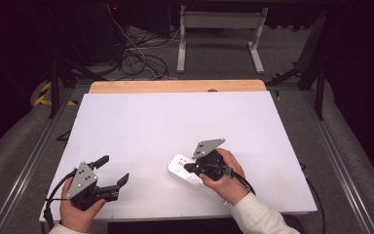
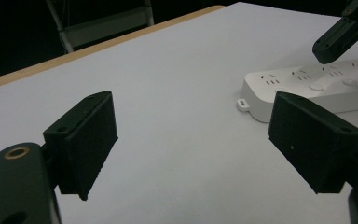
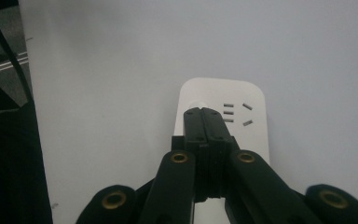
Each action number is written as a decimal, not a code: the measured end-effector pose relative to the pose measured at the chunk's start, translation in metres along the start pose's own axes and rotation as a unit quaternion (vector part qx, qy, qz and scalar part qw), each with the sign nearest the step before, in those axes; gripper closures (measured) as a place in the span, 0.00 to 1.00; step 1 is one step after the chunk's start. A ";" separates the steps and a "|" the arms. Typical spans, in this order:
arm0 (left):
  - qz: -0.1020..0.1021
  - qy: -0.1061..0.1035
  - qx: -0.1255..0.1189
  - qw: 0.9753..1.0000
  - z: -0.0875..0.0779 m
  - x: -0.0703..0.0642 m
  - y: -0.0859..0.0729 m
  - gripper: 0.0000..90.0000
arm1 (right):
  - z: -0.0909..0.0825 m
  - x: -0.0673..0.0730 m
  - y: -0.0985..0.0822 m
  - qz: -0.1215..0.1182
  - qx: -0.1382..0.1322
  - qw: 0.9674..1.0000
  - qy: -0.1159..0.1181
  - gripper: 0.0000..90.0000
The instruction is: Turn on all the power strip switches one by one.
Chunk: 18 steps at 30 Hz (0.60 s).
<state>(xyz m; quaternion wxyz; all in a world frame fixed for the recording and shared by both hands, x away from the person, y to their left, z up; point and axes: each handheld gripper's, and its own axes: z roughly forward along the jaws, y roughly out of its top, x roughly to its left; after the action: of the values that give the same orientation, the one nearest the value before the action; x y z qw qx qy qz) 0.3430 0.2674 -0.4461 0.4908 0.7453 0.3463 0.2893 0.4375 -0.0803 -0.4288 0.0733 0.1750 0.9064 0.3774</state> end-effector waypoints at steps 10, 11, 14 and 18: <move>0.001 0.001 0.000 1.000 0.000 0.001 0.000 0.17 | 0.012 0.000 -0.003 -0.005 0.045 0.999 0.006 1.00; 0.001 0.001 0.000 1.000 -0.001 0.001 0.000 0.17 | 0.013 0.000 -0.003 -0.005 0.049 0.999 0.006 1.00; 0.002 0.001 0.000 1.000 -0.001 0.000 0.000 0.17 | 0.015 0.000 -0.003 -0.007 0.058 0.998 0.006 1.00; 0.002 0.000 0.000 1.000 0.000 0.000 0.000 0.17 | 0.016 0.000 -0.004 -0.009 0.060 0.998 0.003 1.00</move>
<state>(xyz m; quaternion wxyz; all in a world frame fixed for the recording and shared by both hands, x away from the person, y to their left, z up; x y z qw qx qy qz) 0.3430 0.2680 -0.4459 0.4902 0.7459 0.3451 0.2903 0.4407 -0.0720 -0.4428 0.0629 0.1697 0.9293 0.3221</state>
